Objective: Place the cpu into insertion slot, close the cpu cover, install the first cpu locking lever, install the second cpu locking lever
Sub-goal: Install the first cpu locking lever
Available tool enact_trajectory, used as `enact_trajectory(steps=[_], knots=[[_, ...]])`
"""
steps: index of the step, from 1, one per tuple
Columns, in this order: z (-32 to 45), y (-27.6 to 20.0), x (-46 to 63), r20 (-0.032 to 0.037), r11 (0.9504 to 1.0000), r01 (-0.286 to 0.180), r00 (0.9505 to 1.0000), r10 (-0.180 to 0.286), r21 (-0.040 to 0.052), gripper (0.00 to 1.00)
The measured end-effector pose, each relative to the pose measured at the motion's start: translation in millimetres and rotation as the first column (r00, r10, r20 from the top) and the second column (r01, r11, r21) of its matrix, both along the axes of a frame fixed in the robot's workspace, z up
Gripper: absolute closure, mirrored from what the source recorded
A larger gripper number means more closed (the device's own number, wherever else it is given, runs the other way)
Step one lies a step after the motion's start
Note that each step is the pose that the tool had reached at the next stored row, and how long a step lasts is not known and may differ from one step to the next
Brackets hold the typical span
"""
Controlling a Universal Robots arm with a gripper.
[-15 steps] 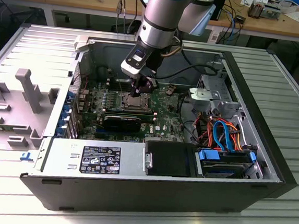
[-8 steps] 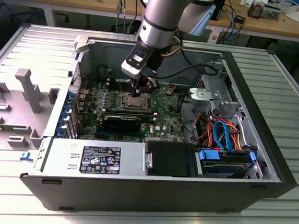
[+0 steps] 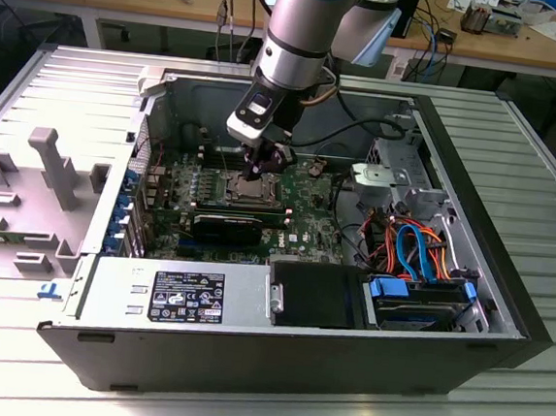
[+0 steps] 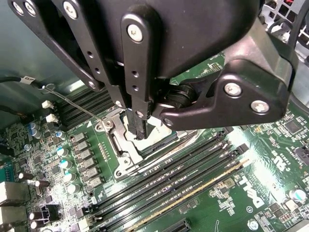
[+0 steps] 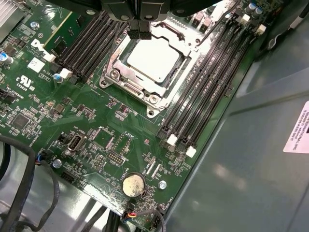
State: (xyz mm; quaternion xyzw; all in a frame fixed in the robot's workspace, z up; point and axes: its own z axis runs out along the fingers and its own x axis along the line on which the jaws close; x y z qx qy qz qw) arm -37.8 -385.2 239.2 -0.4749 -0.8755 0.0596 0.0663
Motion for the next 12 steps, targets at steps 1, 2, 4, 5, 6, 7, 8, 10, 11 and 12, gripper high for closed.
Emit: enact_trajectory(steps=[1,2,4,5,6,7,8,10,11,12], knots=[[0.0,0.0,0.0,0.0,1.0,-0.002,1.0,0.002,0.0,0.89],[0.0,0.0,0.0,0.0,1.0,-0.003,1.0,0.003,0.0,0.89],[0.0,0.0,0.0,0.0,1.0,-0.007,1.0,0.007,0.0,0.89],[0.0,0.0,0.0,0.0,1.0,-0.009,1.0,0.009,0.0,0.89],[0.0,0.0,0.0,0.0,0.9999,-0.011,0.9999,0.011,0.0,0.89],[0.0,0.0,0.0,0.0,0.9999,-0.013,0.9999,0.013,0.0,0.89],[0.0,0.0,0.0,0.0,0.9999,-0.014,0.9999,0.014,0.0,0.89],[0.0,0.0,0.0,0.0,0.9998,-0.018,0.9998,0.018,0.0,0.89],[0.0,0.0,0.0,0.0,0.9998,-0.019,0.9998,0.019,0.0,0.89],[0.0,0.0,0.0,0.0,0.9998,-0.021,0.9998,0.021,0.0,0.89]])
